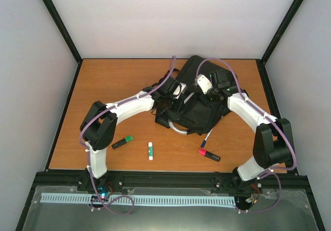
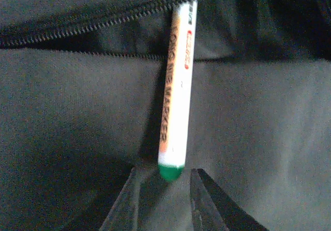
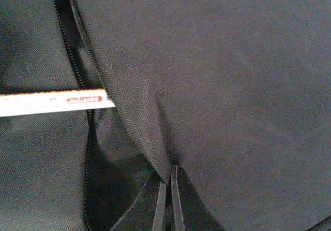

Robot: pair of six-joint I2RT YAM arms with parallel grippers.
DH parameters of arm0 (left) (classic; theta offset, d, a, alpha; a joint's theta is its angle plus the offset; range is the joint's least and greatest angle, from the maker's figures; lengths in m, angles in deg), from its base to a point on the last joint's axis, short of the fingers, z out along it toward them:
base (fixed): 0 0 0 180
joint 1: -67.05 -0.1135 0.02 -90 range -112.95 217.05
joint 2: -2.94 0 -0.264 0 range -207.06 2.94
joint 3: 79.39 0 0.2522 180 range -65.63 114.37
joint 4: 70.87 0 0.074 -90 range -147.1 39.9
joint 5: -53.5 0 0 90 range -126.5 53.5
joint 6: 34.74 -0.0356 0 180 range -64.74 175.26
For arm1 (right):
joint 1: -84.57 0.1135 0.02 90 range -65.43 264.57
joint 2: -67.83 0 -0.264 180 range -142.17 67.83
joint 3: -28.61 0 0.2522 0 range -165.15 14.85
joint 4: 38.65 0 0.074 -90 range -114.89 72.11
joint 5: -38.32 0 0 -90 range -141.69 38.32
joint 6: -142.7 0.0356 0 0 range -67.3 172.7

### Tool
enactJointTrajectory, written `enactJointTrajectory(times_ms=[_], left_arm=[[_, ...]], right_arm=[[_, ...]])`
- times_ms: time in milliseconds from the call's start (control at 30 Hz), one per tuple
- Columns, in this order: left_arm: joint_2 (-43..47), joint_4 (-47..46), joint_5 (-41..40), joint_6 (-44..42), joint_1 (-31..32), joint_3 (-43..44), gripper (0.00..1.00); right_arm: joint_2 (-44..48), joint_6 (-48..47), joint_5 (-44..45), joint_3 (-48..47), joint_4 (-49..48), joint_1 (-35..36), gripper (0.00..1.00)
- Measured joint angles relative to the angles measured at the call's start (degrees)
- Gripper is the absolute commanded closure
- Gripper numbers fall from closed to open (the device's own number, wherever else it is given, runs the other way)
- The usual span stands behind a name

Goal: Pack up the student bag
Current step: Place the stationery in the student bag.

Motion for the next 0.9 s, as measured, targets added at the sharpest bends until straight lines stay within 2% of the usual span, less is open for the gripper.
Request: enactJointTrajectory(times_ms=[267,333,567,767,833,900], left_arm=[[-5.09,-0.39,0.04,0.11,-0.02,5.81,0.97],[-6.01,-0.66,0.11,0.15,0.0,7.13,0.99],[-9.57,-1.79,0.48,1.99,-0.02,12.13,0.99],[-15.47,-4.15,0.74,7.06,-0.02,18.47,0.99],[-16.46,-4.83,0.74,8.76,-0.02,19.12,0.94],[-16.94,-5.86,0.74,10.6,-0.02,19.45,0.84]], right_arm=[[0.0,0.09,0.02,0.0,0.0,0.0,0.97],[0.0,0.09,0.0,0.0,0.0,0.0,0.97],[0.0,0.09,-0.17,0.13,-0.13,0.0,0.97],[0.0,0.11,-0.42,0.31,-0.61,-0.07,0.97],[0.0,0.11,-0.55,0.31,-0.81,-0.22,0.97],[0.0,0.13,-0.59,0.31,-1.01,-0.28,0.97]])
